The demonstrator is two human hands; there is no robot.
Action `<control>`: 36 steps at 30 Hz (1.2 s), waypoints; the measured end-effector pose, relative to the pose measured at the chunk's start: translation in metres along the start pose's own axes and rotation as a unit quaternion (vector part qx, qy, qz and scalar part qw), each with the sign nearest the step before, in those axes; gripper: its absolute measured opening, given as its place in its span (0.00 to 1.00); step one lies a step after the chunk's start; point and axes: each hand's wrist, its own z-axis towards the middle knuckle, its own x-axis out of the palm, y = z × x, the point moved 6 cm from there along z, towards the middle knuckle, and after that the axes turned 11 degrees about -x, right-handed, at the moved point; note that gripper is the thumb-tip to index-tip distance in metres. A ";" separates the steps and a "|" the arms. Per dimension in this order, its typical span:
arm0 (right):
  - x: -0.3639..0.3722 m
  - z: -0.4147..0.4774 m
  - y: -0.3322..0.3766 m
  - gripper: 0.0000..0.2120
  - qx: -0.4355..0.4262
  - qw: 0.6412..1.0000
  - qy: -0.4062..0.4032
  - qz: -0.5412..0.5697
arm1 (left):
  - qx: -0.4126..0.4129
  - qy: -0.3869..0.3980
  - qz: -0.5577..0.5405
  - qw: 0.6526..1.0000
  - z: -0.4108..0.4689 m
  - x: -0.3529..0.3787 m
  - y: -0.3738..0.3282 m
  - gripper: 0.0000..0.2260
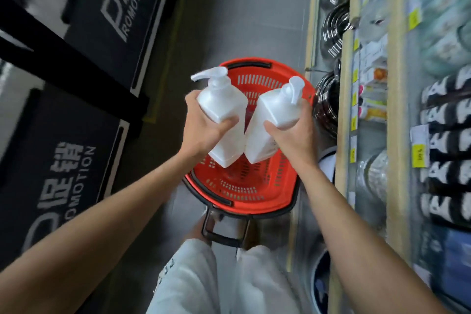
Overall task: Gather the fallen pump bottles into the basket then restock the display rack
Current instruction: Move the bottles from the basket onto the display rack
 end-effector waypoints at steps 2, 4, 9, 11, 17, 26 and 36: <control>-0.018 -0.007 0.037 0.34 -0.028 1.000 0.011 0.005 | 0.004 -0.038 -0.015 0.999 -0.028 -0.031 -0.022 0.32; -0.032 -0.015 0.072 0.33 -0.051 0.998 0.025 0.005 | 0.006 -0.080 -0.028 0.996 -0.054 -0.062 -0.039 0.31; -0.042 -0.039 0.149 0.33 -0.123 0.989 0.074 0.016 | 0.006 -0.183 -0.062 0.981 -0.110 -0.139 -0.060 0.32; -0.038 -0.049 0.179 0.34 -0.155 0.982 0.104 0.017 | 0.007 -0.221 -0.068 0.973 -0.129 -0.168 -0.064 0.32; 0.006 -0.089 0.257 0.33 -0.250 0.947 0.200 -0.030 | -0.036 -0.318 -0.058 0.946 -0.173 -0.262 -0.045 0.35; 0.109 -0.145 0.381 0.33 -0.309 0.908 0.281 -0.038 | -0.056 -0.403 -0.057 0.912 -0.200 -0.407 -0.001 0.38; 0.192 -0.144 0.501 0.35 -0.353 0.897 0.263 -0.036 | -0.019 -0.414 -0.066 0.908 -0.166 -0.526 -0.007 0.36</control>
